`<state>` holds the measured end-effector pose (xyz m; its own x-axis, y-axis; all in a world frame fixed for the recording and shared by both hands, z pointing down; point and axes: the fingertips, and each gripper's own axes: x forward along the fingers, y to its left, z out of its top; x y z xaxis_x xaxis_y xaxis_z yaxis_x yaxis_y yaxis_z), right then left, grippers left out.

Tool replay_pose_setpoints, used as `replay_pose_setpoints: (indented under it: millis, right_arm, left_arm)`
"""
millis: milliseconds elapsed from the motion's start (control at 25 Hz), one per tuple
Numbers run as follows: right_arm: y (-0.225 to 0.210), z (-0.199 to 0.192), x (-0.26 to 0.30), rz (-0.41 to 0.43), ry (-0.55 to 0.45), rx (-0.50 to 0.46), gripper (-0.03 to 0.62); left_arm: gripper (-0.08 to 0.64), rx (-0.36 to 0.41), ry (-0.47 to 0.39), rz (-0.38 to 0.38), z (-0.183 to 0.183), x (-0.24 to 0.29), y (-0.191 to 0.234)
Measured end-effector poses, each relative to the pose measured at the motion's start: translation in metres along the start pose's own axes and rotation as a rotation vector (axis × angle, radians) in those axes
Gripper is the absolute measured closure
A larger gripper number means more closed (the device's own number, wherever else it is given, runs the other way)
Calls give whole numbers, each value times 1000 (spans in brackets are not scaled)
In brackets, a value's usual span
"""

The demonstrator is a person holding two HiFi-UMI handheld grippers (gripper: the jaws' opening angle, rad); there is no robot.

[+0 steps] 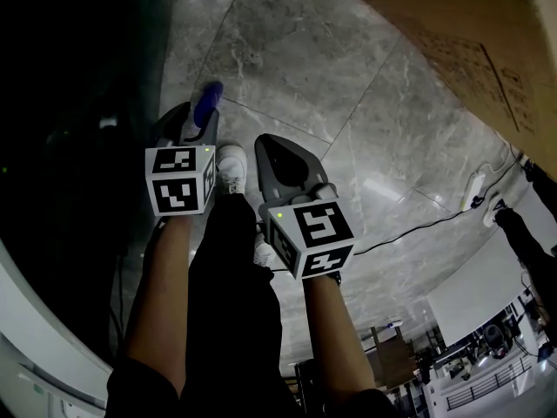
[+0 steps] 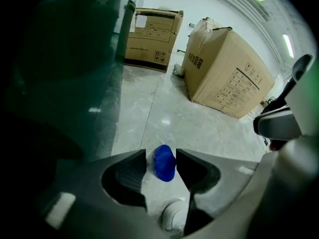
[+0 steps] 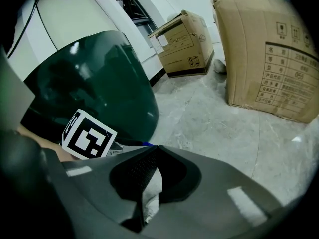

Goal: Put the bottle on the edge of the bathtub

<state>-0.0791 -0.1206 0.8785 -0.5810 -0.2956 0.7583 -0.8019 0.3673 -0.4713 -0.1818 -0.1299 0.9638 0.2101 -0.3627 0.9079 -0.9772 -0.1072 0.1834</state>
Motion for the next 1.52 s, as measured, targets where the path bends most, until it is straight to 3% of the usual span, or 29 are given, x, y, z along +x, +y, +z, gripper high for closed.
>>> replay_pose_setpoints:
  millis: [880, 1520]
  right_arm:
    - [16, 32, -48, -9, -58, -24, 578]
    - [37, 58, -103, -30, -125, -52, 578]
  left_arm:
    - [381, 24, -87, 1, 44, -51, -31]
    - [549, 84, -148, 31, 63, -116, -55]
